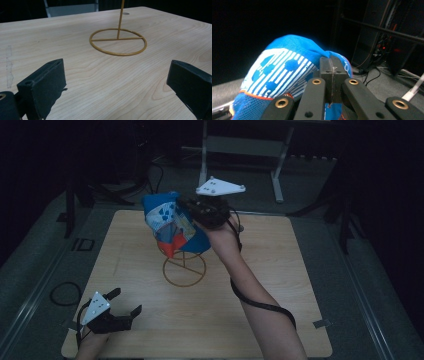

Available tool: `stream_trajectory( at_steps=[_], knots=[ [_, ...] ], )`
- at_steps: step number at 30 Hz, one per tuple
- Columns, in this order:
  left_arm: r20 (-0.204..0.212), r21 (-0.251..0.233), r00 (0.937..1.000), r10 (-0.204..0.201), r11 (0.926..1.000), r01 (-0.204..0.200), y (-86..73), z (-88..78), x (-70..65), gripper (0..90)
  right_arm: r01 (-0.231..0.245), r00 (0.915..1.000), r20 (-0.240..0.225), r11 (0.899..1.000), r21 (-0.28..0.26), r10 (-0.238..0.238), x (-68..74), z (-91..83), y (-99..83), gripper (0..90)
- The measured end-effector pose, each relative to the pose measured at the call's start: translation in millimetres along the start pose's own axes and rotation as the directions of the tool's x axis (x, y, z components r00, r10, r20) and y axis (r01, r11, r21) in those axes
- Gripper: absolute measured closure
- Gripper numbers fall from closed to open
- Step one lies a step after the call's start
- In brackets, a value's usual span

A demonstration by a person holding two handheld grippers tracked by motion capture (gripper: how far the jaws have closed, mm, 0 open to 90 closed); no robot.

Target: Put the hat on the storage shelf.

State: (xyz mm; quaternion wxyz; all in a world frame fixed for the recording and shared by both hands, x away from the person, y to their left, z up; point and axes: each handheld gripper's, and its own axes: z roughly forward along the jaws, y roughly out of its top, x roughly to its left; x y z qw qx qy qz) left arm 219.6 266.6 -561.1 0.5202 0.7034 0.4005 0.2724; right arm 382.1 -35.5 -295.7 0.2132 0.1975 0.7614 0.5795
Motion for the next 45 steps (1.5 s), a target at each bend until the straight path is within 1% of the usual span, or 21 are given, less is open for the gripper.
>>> stream_trajectory(
  at_steps=[3, 4, 6, 8, 10, 16, 22, 29, 31, 34, 35, 39, 41, 43, 45],
  knots=[
    [0.005, 0.001, 1.0000, 0.001, 1.0000, -0.001, -0.2, 0.0, -0.7, 2.6, 0.012, 0.9998, -0.017, 0.999, 0.033, -0.012, 5.9, 12.4, -6.0, 90.0],
    [0.006, 0.003, 1.0000, 0.004, 1.0000, -0.004, -0.2, 0.0, -0.9, 2.6, 0.008, 0.9997, -0.024, 0.999, 0.043, -0.007, 7.1, 15.1, -8.2, 90.0],
    [0.008, 0.006, 1.0000, 0.005, 1.0000, -0.005, -0.5, 0.2, -0.9, 2.6, 0.012, 0.9995, -0.029, 0.998, 0.055, -0.010, 7.4, 18.8, -12.6, 90.0],
    [0.008, 0.004, 1.0000, 0.001, 1.0000, -0.002, -0.6, 0.3, -0.7, 2.6, 0.005, 0.9994, -0.034, 0.998, 0.066, -0.002, 6.2, 20.7, -17.4, 90.0],
    [0.008, 0.002, 1.0000, -0.001, 1.0000, 0.001, -0.6, 0.2, -0.7, 2.6, 0.002, 0.9996, -0.030, 0.997, 0.081, 0.000, 4.4, 21.7, -22.1, 90.0],
    [0.009, 0.006, 1.0000, 0.001, 1.0000, -0.001, -0.9, 1.2, -1.0, 2.6, -0.031, 0.9989, -0.032, 0.995, 0.094, 0.034, -3.8, 18.5, -36.6, 90.0],
    [0.009, 0.005, 1.0000, 0.000, 1.0000, 0.000, -1.1, 1.0, -1.0, 2.6, -0.039, 0.9988, -0.024, 0.993, 0.111, 0.042, -7.3, 15.2, -48.9, 90.0],
    [0.009, 0.012, 0.9999, 0.008, 0.9999, -0.008, -1.4, 1.8, -2.0, 2.6, -0.071, 0.9973, -0.012, 0.991, 0.116, 0.072, -14.7, 8.2, -63.2, 90.0],
    [0.008, 0.011, 0.9999, 0.006, 0.9999, -0.006, -1.5, 1.8, -2.2, 2.6, -0.080, 0.9965, -0.016, 0.991, 0.111, 0.082, -15.7, 5.5, -66.7, 90.0],
    [0.007, 0.013, 1.0000, 0.006, 0.9999, -0.006, -1.6, 2.2, -2.2, 2.6, -0.082, 0.9963, -0.017, 0.991, 0.107, 0.084, -17.2, 1.8, -71.8, 90.0],
    [0.008, 0.012, 1.0000, 0.006, 0.9999, -0.006, -1.7, 2.3, -2.2, 2.6, -0.092, 0.9953, -0.021, 0.990, 0.105, 0.095, -17.9, 1.1, -73.3, 90.0],
    [0.009, 0.010, 1.0000, 0.003, 0.9999, -0.003, -1.4, 2.2, -2.5, 2.6, -0.101, 0.9942, -0.024, 0.989, 0.104, 0.104, -18.5, 1.4, -73.8, 90.0],
    [0.008, 0.010, 1.0000, 0.002, 0.9999, -0.002, -1.4, 2.1, -2.4, 2.6, -0.090, 0.9955, -0.021, 0.990, 0.108, 0.092, -17.6, 4.4, -71.6, 90.0],
    [0.009, 0.009, 1.0000, 0.001, 1.0000, -0.001, -1.4, 2.1, -2.5, 2.6, -0.096, 0.9948, -0.025, 0.989, 0.110, 0.099, -16.5, 7.0, -70.0, 90.0],
    [0.011, 0.008, 0.9999, 0.001, 1.0000, -0.002, -1.7, 2.0, -2.5, 2.6, -0.089, 0.9952, -0.030, 0.990, 0.109, 0.093, -14.6, 9.5, -68.5, 90.0]
  ],
)
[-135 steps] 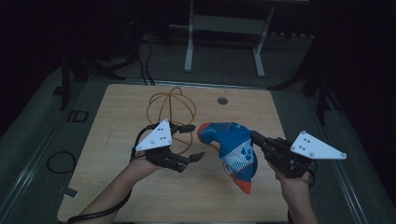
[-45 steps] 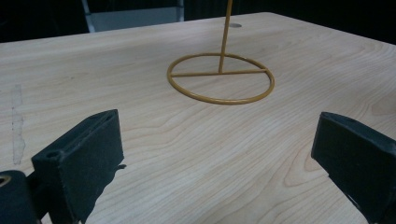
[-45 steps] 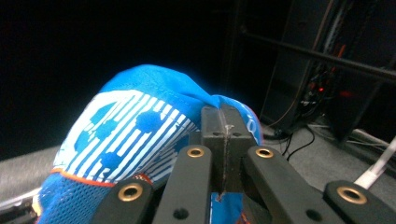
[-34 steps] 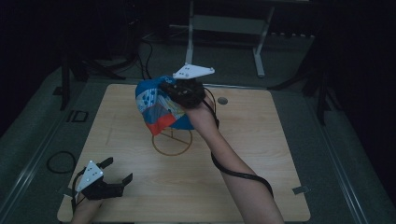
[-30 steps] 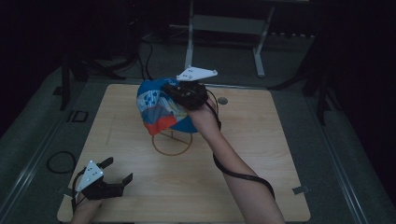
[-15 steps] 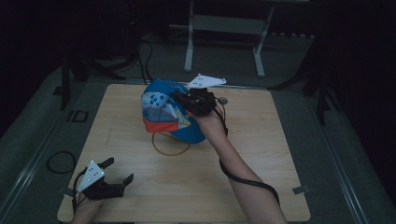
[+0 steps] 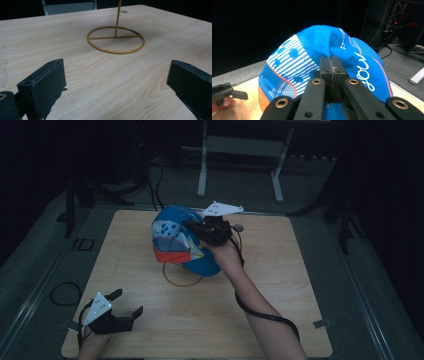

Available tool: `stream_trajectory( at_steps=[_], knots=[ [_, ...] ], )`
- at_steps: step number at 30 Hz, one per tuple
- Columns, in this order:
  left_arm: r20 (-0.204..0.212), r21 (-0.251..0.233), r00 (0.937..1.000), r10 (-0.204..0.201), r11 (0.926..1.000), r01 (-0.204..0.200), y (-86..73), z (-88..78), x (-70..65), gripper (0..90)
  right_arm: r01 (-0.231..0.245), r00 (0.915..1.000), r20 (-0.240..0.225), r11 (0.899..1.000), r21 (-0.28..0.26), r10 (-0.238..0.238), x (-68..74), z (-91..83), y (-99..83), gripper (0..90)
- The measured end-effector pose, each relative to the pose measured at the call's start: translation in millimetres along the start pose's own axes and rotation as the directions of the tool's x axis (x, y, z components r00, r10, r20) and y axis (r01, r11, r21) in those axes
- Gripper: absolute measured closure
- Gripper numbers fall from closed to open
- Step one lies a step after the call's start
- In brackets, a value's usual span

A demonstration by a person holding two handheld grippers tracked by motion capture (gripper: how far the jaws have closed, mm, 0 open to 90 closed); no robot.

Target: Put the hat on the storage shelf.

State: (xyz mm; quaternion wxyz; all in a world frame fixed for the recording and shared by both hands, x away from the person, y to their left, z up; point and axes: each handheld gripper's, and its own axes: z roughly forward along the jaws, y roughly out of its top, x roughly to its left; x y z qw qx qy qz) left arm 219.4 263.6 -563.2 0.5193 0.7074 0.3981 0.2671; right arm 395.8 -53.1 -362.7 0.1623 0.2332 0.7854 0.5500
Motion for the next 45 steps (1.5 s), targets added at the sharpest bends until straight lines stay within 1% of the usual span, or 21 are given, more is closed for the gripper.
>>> stream_trajectory(
  at_steps=[6, 9, 10, 11, 12, 14, 17, 19, 22, 23, 24, 26, 27, 30, 33, 34, 37, 41, 43, 45],
  knots=[
    [0.003, -0.002, 1.0000, -0.001, 1.0000, 0.001, -0.2, -0.2, -0.1, 2.6, 0.007, 0.9998, -0.016, 1.000, 0.008, -0.006, 4.6, 4.8, -1.3, 90.0],
    [0.002, -0.001, 1.0000, -0.001, 1.0000, 0.001, -0.1, -0.4, 0.1, 2.6, 0.003, 1.0000, -0.007, 1.000, 0.003, -0.003, 3.6, 4.4, -1.9, 90.0],
    [0.002, -0.002, 1.0000, -0.002, 1.0000, 0.002, 0.0, -0.4, 0.2, 2.6, 0.007, 1.0000, 0.001, 1.000, 0.000, -0.007, 3.0, 3.5, -1.8, 90.0],
    [0.001, -0.002, 1.0000, -0.003, 1.0000, 0.003, 0.0, -0.3, 0.3, 2.6, 0.012, 0.9997, 0.020, 1.000, -0.003, -0.012, 2.2, 2.8, -1.5, 90.0],
    [0.003, -0.003, 1.0000, -0.004, 1.0000, 0.004, -0.1, -0.2, 0.3, 2.6, 0.006, 0.9997, 0.023, 1.000, -0.005, -0.006, 1.1, 2.6, -0.8, 90.0],
    [0.003, 0.002, 1.0000, -0.003, 1.0000, 0.003, -0.3, 0.6, 0.0, 2.6, -0.010, 0.9999, 0.005, 1.000, -0.001, 0.010, -0.9, 4.8, 1.3, 90.0],
    [0.004, 0.004, 1.0000, 0.003, 1.0000, -0.003, -0.2, 0.7, -0.7, 2.6, 0.004, 1.0000, -0.004, 1.000, 0.010, -0.004, 2.1, 9.3, 4.1, 90.0],
    [0.007, 0.000, 1.0000, -0.001, 1.0000, 0.001, -0.3, 0.6, -0.4, 2.6, 0.017, 0.9998, -0.009, 1.000, 0.019, -0.017, 4.6, 11.9, 4.4, 90.0],
    [0.005, -0.003, 1.0000, -0.008, 1.0000, 0.008, -0.4, 0.7, 0.3, 2.6, 0.013, 0.9998, -0.014, 1.000, 0.024, -0.013, 4.7, 13.8, 3.4, 89.9],
    [0.005, -0.003, 1.0000, -0.009, 1.0000, 0.009, -0.4, 0.6, 0.4, 2.6, 0.010, 0.9999, -0.013, 1.000, 0.024, -0.010, 4.5, 13.6, 3.4, 89.0],
    [0.005, -0.003, 1.0000, -0.007, 1.0000, 0.007, -0.4, 0.5, 0.3, 2.6, 0.008, 0.9999, -0.015, 1.000, 0.022, -0.007, 4.2, 13.1, 3.5, 86.0],
    [0.006, -0.004, 0.9999, -0.008, 1.0000, 0.008, -0.5, 0.4, 0.2, 2.6, 0.002, 0.9999, -0.014, 1.000, 0.013, -0.001, 4.0, 11.5, 3.8, 85.3],
    [0.006, -0.003, 1.0000, -0.008, 1.0000, 0.008, -0.5, 0.5, 0.2, 2.6, 0.005, 0.9999, -0.013, 1.000, 0.010, -0.004, 4.2, 10.5, 4.1, 83.0],
    [0.006, -0.002, 1.0000, -0.007, 1.0000, 0.007, -0.6, 0.9, 0.2, 2.6, 0.003, 0.9999, -0.012, 1.000, -0.007, -0.003, 4.6, 7.3, 4.7, 80.3],
    [0.006, -0.002, 1.0000, -0.006, 1.0000, 0.006, -0.4, 1.0, 0.1, 2.6, 0.002, 0.9999, -0.016, 1.000, -0.009, -0.002, 5.5, 5.8, 4.6, 76.2],
    [0.006, -0.001, 1.0000, -0.005, 1.0000, 0.005, -0.4, 0.9, 0.1, 2.6, 0.006, 0.9999, -0.014, 1.000, -0.005, -0.006, 5.8, 5.6, 4.4, 73.6],
    [0.005, -0.002, 1.0000, -0.008, 1.0000, 0.008, -0.5, 1.0, 0.3, 2.6, 0.005, 0.9999, -0.012, 1.000, -0.005, -0.005, 5.0, 4.0, 3.2, 71.0],
    [0.006, -0.001, 0.9999, -0.008, 1.0000, 0.008, -0.6, 1.3, 0.2, 2.6, -0.002, 1.0000, -0.008, 1.000, -0.012, 0.002, 2.9, 0.4, 1.0, 70.5],
    [0.006, 0.000, 1.0000, -0.008, 1.0000, 0.008, -0.7, 1.3, 0.2, 2.6, -0.007, 0.9998, -0.017, 1.000, -0.011, 0.006, 1.5, -1.0, 0.0, 70.1],
    [0.006, -0.001, 0.9999, -0.008, 1.0000, 0.008, -0.6, 1.2, 0.2, 2.6, -0.011, 0.9998, -0.015, 1.000, -0.013, 0.011, 1.1, -2.9, -0.7, 69.9]
  ],
)
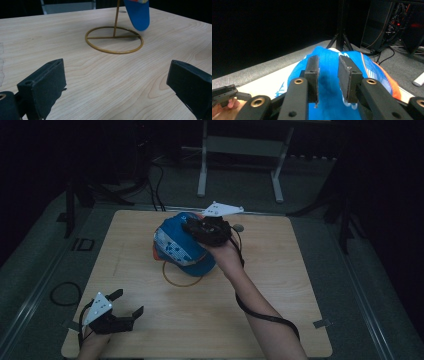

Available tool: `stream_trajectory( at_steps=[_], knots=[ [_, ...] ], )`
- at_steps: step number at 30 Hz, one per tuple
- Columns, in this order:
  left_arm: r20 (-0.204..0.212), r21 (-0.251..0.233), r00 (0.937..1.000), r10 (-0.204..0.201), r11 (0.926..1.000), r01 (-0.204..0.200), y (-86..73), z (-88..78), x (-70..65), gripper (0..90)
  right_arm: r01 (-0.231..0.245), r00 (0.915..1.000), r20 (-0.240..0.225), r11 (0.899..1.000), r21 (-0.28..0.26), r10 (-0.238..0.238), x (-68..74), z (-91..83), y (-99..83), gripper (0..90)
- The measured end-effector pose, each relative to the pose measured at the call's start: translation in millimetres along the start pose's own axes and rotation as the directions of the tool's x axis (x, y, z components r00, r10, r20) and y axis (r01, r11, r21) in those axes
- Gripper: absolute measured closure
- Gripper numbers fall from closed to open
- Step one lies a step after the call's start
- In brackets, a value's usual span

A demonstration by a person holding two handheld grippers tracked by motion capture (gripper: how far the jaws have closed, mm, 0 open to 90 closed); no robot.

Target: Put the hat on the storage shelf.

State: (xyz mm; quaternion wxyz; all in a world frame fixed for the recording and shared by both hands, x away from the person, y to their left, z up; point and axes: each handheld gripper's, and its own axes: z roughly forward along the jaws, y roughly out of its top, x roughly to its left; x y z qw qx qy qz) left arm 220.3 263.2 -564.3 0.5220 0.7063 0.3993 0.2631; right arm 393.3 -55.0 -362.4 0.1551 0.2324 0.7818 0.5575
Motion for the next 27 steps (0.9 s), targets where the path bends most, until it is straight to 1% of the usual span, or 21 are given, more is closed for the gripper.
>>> stream_trajectory(
  at_steps=[6, 7, 12, 15, 18, 21, 24, 27],
  knots=[
    [0.001, -0.003, 1.0000, -0.006, 1.0000, 0.006, 0.0, -0.3, 0.3, 2.6, 0.008, 1.0000, -0.004, 1.000, -0.003, -0.008, 1.1, -7.6, -4.0, 68.1],
    [0.001, -0.004, 1.0000, -0.007, 1.0000, 0.007, -0.1, -0.4, 0.5, 2.6, 0.013, 0.9999, -0.003, 1.000, -0.006, -0.013, 1.5, -10.1, -5.0, 67.9],
    [0.002, -0.005, 1.0000, -0.010, 0.9999, 0.010, -0.1, -0.3, 0.6, 2.6, 0.008, 1.0000, -0.006, 1.000, -0.015, -0.008, -0.3, -22.4, -11.0, 64.8],
    [0.002, -0.005, 1.0000, -0.009, 0.9999, 0.009, 0.1, -0.2, 0.5, 2.6, 0.009, 0.9999, -0.008, 1.000, -0.009, -0.009, -2.6, -27.9, -14.9, 59.1],
    [0.003, -0.005, 0.9999, -0.010, 0.9999, 0.010, -0.1, -0.5, 0.6, 2.6, 0.014, 0.9998, -0.015, 1.000, 0.000, -0.014, -2.9, -33.3, -20.0, 50.5],
    [0.003, -0.004, 0.9999, -0.011, 0.9999, 0.011, -0.4, -0.4, 0.7, 2.6, 0.020, 0.9997, -0.011, 1.000, 0.007, -0.020, -2.7, -39.9, -26.6, 45.3],
    [0.005, -0.005, 0.9999, -0.011, 0.9999, 0.011, -0.4, -0.5, 0.4, 2.6, 0.022, 0.9996, -0.020, 1.000, 0.009, -0.021, -2.9, -46.7, -32.7, 40.3],
    [0.005, -0.005, 0.9999, -0.009, 0.9999, 0.010, -0.6, -0.4, 0.3, 2.6, 0.016, 0.9989, -0.045, 1.000, 0.016, -0.015, -2.6, -52.8, -39.1, 36.8]
  ],
)
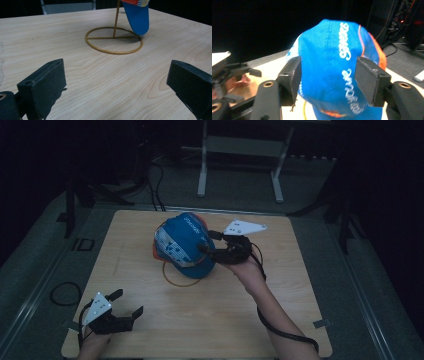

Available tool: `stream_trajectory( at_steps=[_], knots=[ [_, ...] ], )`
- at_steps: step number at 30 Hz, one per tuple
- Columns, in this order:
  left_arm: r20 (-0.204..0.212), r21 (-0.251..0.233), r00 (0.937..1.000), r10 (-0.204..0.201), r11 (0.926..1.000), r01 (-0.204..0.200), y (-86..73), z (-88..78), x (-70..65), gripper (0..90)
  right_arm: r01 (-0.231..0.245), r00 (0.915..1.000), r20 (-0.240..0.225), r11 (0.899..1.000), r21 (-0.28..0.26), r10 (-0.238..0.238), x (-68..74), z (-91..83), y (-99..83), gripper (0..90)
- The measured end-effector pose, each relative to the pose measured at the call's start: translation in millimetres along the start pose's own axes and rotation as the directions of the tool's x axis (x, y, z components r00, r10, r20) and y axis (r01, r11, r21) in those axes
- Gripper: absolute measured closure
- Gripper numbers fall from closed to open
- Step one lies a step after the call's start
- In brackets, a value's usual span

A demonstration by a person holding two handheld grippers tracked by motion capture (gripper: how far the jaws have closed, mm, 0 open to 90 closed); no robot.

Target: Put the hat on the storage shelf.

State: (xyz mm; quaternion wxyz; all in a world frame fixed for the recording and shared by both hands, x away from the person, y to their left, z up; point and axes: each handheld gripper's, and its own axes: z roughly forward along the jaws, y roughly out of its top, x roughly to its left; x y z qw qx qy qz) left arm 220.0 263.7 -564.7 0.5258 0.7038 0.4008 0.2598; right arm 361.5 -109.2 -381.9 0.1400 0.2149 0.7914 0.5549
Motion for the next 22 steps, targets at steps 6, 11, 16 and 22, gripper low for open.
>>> stream_trajectory(
  at_steps=[6, 11, 16, 22],
  knots=[
    [-0.001, 0.006, 1.0000, 0.005, 1.0000, -0.005, -0.2, 0.6, 0.1, 2.6, 0.014, 0.9995, -0.028, 1.000, 0.005, -0.014, 4.3, -9.5, -14.9, 30.5],
    [0.002, 0.003, 1.0000, 0.001, 1.0000, -0.001, 0.0, 0.9, 0.2, 2.6, -0.015, 0.9988, -0.046, 1.000, 0.002, 0.015, 4.6, -13.8, -27.7, 26.4],
    [0.002, 0.003, 1.0000, 0.001, 1.0000, -0.001, -0.1, 0.9, 0.2, 2.6, -0.021, 0.9984, -0.051, 0.999, 0.026, 0.022, 3.7, -13.4, -41.5, 21.5],
    [0.001, 0.004, 1.0000, 0.001, 1.0000, -0.001, 0.2, 1.5, 0.2, 2.6, -0.012, 0.9986, -0.050, 1.000, 0.022, 0.013, 3.0, -12.0, -46.3, 18.4]
  ],
)
